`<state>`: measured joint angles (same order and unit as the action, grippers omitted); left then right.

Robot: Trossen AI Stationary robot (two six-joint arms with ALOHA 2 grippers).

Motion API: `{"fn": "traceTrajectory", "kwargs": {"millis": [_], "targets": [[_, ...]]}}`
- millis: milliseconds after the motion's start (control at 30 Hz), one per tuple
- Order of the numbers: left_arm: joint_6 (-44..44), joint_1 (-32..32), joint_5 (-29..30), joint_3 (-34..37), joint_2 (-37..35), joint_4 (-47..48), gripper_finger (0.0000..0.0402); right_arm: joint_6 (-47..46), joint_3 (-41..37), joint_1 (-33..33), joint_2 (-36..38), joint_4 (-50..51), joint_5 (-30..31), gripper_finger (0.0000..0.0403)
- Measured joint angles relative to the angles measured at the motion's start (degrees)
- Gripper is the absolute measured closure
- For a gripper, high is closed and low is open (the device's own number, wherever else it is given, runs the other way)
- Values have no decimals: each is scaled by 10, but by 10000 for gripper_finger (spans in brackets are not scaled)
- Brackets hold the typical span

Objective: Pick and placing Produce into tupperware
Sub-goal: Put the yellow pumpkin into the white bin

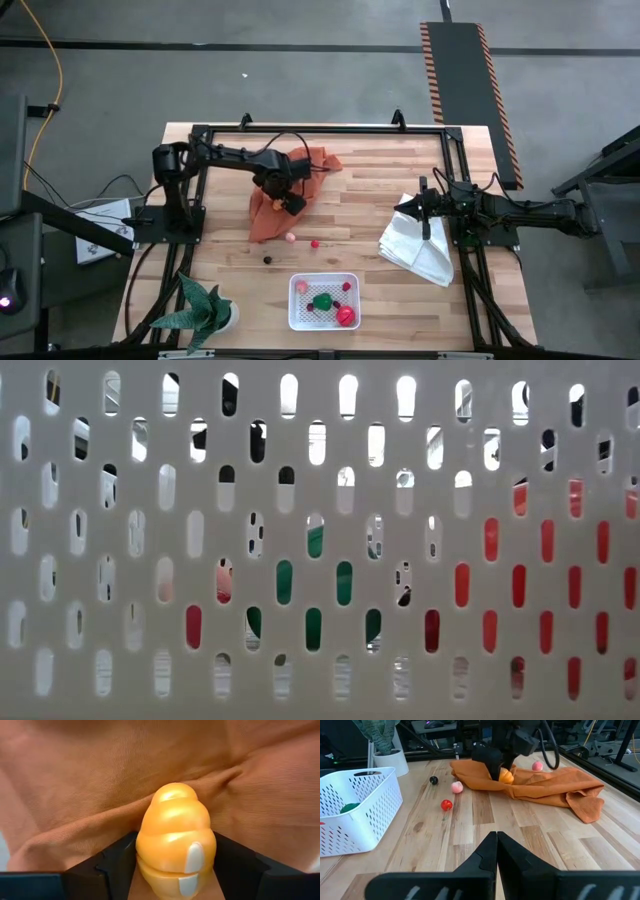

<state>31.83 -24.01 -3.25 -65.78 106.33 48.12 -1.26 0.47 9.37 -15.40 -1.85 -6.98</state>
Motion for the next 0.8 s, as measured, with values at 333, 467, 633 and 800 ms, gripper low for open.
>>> {"fn": "traceTrajectory", "kwargs": {"millis": [333, 467, 633, 800], "targets": [[4, 0, 12, 0, -33, 0, 209, 0, 0, 0, 0, 0, 0, 402], [13, 0, 12, 0, -45, 0, 188, 0, 0, 0, 0, 0, 0, 402], [15, 0, 13, 0, -60, 0, 178, 0, 0, 0, 0, 0, 0, 402], [16, 0, 13, 0, -73, 1, 208, 0, 0, 0, 0, 0, 0, 402]]}}
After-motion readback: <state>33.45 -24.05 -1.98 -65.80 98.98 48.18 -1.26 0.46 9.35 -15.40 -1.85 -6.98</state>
